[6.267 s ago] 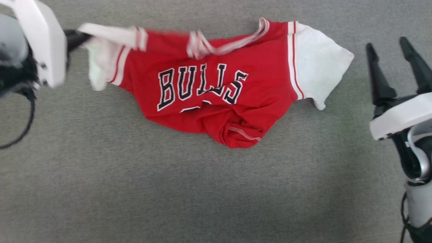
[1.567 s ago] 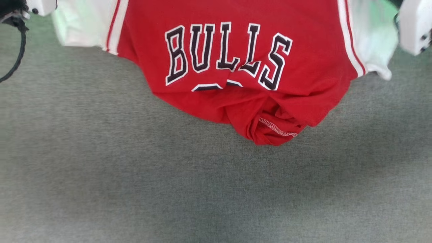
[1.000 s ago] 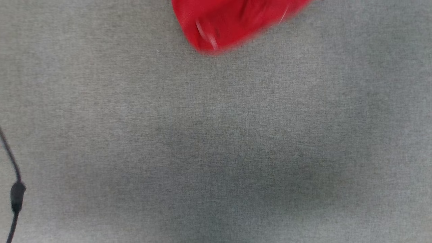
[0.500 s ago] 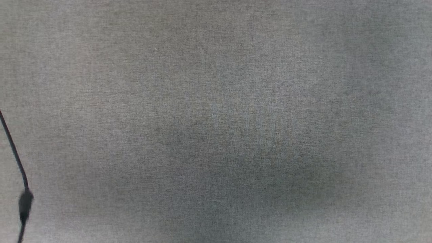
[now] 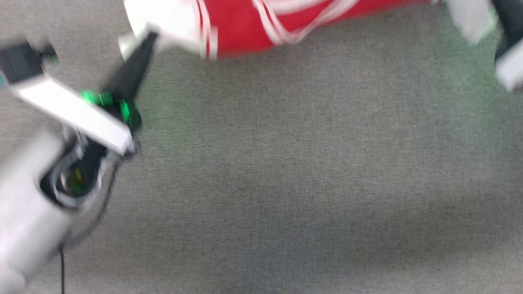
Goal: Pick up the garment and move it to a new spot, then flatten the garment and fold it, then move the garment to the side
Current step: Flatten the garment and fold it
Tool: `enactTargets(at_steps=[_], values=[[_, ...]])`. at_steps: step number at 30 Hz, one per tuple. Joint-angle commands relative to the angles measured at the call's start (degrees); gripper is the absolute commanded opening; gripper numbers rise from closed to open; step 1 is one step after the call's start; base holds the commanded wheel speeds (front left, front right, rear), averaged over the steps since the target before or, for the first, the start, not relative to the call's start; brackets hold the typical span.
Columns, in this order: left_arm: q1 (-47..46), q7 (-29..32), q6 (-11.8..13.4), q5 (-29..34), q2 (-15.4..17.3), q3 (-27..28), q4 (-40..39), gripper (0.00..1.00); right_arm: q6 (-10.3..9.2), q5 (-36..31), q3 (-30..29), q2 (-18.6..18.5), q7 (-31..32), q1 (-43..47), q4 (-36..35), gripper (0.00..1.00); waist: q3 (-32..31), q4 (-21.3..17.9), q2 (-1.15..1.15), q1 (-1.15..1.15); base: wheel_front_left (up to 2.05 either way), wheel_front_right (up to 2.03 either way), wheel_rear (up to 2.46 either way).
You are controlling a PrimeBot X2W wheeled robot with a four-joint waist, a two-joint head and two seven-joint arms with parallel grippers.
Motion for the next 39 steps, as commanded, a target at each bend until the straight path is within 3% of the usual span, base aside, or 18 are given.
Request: enactTargets(at_steps=[1, 8, 13, 19, 25, 31, 39], values=[[3.16, -0.45, 0.04, 1.36, 0.19, 0.78, -0.81, 0.0, 0.0, 0.62, -0.62, -1.37, 0.37, 3.64, -2.2, 0.0, -1.3, 0.69, 0.0, 0.0, 0.0, 0.0, 0.0], [20.07, -0.58, 0.04, 8.69, -1.32, 7.27, -6.58, 0.0, 0.0, 3.51, -4.81, -7.27, 3.21, 23.75, -12.87, 0.0, -4.37, 1.89, 0.0, 0.0, 0.0, 0.0, 0.0], [28.82, -0.56, 0.04, 11.99, -0.9, 8.06, -10.1, 0.0, 0.0, 4.53, -8.27, -9.82, 6.27, 36.34, -19.58, 0.0, -5.6, 2.55, 0.0, 0.0, 0.0, 0.0, 0.0], [35.91, -0.56, 0.04, 14.13, 2.18, 9.43, -11.27, 0.0, 0.0, 6.34, -12.95, -11.89, 9.82, 48.01, -26.15, 0.0, -6.2, 2.82, 0.0, 0.0, 0.0, 0.0, 0.0], [42.91, -0.56, 0.04, 15.08, 6.15, 7.33, -14.63, 0.0, 0.0, 6.09, -20.17, -12.71, 12.86, 60.33, -33.58, 0.0, -6.97, 2.73, 0.0, 0.0, 0.0, 0.0, 0.0], [42.58, -0.56, 0.04, 15.16, 4.21, 6.17, -13.75, 0.0, 0.0, 2.7, -26.14, -9.0, 17.44, 65.57, -38.4, 0.0, -6.93, 2.55, 0.0, 0.0, 0.0, 0.0, 0.0], [38.06, -0.51, 0.04, 15.62, 0.32, 1.3, -5.76, 0.0, 0.0, -9.98, -24.08, 0.22, 29.29, 59.12, -34.06, 0.0, -7.02, 1.7, 0.0, 0.0, 0.0, 0.0, 0.0]])
